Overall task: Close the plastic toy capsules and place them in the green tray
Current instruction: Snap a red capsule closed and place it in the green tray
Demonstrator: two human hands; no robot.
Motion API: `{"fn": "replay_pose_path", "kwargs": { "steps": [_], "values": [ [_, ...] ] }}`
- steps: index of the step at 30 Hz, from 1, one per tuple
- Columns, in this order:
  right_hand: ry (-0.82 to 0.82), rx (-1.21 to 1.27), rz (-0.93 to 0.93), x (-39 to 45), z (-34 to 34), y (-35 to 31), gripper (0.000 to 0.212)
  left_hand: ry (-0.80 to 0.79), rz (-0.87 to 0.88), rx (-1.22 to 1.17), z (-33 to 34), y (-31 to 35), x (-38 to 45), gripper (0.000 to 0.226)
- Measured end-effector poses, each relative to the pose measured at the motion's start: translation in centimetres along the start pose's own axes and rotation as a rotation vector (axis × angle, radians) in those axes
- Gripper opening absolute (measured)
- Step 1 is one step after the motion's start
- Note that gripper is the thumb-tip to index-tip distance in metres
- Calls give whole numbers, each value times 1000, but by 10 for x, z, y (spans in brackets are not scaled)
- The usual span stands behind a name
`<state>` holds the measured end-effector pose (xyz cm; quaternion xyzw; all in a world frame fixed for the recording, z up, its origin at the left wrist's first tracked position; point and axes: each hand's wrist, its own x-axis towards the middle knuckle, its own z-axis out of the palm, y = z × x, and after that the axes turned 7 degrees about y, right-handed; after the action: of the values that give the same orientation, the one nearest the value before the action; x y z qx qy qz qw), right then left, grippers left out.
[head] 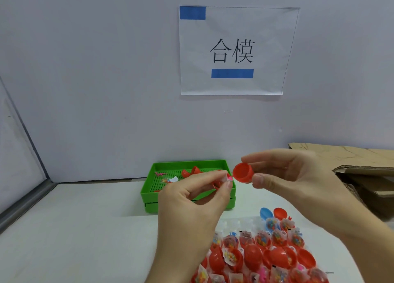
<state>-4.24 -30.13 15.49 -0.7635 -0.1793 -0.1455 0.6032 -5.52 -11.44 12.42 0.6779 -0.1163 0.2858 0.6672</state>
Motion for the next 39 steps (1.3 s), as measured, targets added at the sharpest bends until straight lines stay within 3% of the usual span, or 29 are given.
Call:
{"fn": "replay_pose_path", "kwargs": {
  "steps": [8,11,18,29,35,39],
  "values": [
    [29,50,-74,0,9,-1,24,-2,6,18,1,-1,-1,31],
    [58,-37,-140,-2,12,-2,41,-4,-3,7,2,1,-1,28],
    [88,-248,-264,-2,22,-10,45,27,94,96,2,0,-2,30],
    [140,-150,-302,-3,24,-9,44,8,192,95,1,7,-1,29],
    [137,-136,-326,-3,23,-10,42,21,241,120,0,7,-1,48],
    [146,-95,-323,-2,24,-7,41,-15,200,70,-3,2,2,38]
  ]
}}
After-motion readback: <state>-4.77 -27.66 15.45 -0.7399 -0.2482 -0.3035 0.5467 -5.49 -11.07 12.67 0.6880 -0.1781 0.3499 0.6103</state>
